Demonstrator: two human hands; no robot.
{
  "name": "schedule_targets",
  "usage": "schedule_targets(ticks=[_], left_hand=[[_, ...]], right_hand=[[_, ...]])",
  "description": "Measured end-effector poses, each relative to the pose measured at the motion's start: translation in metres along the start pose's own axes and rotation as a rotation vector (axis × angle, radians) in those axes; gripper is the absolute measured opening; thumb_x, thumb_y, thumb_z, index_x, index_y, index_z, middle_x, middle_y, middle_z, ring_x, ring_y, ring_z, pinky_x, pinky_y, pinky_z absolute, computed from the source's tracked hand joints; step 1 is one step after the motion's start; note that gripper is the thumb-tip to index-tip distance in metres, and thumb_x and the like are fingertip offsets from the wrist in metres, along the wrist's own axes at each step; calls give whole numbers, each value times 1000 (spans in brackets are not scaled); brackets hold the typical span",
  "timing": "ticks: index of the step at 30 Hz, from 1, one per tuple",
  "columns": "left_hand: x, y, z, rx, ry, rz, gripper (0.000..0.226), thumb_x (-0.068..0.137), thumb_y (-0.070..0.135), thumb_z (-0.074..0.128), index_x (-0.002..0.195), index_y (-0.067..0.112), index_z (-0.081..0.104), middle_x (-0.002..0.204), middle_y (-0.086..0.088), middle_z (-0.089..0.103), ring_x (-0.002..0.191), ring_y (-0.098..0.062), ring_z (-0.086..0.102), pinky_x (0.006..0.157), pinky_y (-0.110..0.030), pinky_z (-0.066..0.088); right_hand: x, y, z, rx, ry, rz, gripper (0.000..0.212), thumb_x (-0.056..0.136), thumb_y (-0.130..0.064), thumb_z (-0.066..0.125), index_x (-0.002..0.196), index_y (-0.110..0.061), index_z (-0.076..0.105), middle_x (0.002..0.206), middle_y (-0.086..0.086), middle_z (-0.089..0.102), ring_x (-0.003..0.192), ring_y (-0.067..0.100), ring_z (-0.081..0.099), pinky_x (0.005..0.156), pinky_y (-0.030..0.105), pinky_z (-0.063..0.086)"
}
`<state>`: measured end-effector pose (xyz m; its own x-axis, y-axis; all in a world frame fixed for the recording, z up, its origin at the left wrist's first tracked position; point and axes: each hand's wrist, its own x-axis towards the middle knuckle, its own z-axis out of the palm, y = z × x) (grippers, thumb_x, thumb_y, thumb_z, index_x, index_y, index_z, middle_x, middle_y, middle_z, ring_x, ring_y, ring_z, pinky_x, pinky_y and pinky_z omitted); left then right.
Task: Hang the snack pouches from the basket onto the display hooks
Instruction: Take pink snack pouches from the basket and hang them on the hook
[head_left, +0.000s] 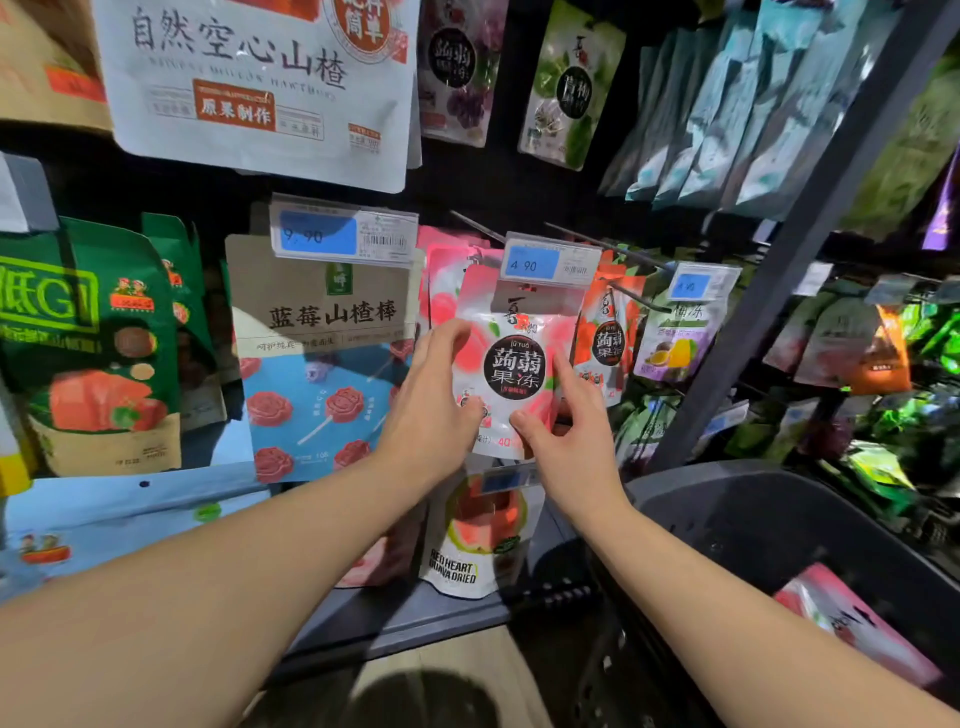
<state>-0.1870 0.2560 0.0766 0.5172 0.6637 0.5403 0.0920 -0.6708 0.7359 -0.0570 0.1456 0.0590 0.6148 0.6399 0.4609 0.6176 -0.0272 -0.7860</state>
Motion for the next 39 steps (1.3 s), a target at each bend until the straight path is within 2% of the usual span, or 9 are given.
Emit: schedule_targets(ticks=[3,7,10,13,19,22,26,33,39], left_hand=[[0,0,0,11,-6,-24,69,85,-1,66,142,26,39,144,8,44,125,5,38,106,-19,30],[2,0,2,23,-12,-55,70,86,3,66,145,27,37,146,8,41,129,-4,41,106,-26,35],[2,2,3,24,-14,-37,71,86,3,66,147,25,37,147,7,40,132,-6,41,104,-22,35],[1,4,3,30,-14,-32,73,86,4,67,148,26,35,149,8,39,134,-5,40,104,-22,33],[-1,4,3,40,-26,-38,74,86,6,67,149,25,34,148,6,40,133,-8,41,106,-26,36],[-1,4,3,35,-20,-41,73,86,6,66,149,23,35,148,5,40,133,-10,42,106,-26,36],[0,5,4,33,-2,-37,74,85,5,65,150,23,35,147,5,41,133,-9,41,104,-24,34],[1,6,6,49,-17,-41,74,85,6,64,151,22,33,149,5,38,134,-11,41,105,-26,35],[11,7,9,77,-34,-69,72,83,9,63,148,21,35,146,3,39,128,-14,44,103,-39,45]], right_hand=[[3,-1,1,-5,1,-3,83,92,-17,74,159,-35,29,113,-9,49,96,-7,52,95,8,39],[3,-2,1,-2,6,5,82,91,-16,74,159,-33,31,110,-9,48,93,-6,52,91,5,39],[2,-1,-2,1,10,9,81,92,-18,74,159,-35,31,112,-8,49,95,-2,52,101,21,43],[1,0,-5,2,7,9,80,92,-21,73,158,-36,31,119,-7,50,106,4,52,110,36,44],[-1,1,-8,-4,-11,-2,80,92,-23,73,158,-38,31,123,-8,50,111,-1,50,111,36,43],[0,1,-8,-3,-10,-1,79,91,-25,74,157,-40,33,126,-7,49,117,4,50,112,38,42],[1,-1,-9,-2,-10,-24,78,92,-24,73,157,-38,33,126,-9,50,115,-6,47,108,23,41],[3,4,-12,7,-1,-39,77,90,-26,74,155,-43,37,121,-6,51,112,3,51,97,5,38],[11,5,-12,17,5,-55,74,90,-24,75,153,-43,41,111,-8,51,103,-1,51,91,1,36]])
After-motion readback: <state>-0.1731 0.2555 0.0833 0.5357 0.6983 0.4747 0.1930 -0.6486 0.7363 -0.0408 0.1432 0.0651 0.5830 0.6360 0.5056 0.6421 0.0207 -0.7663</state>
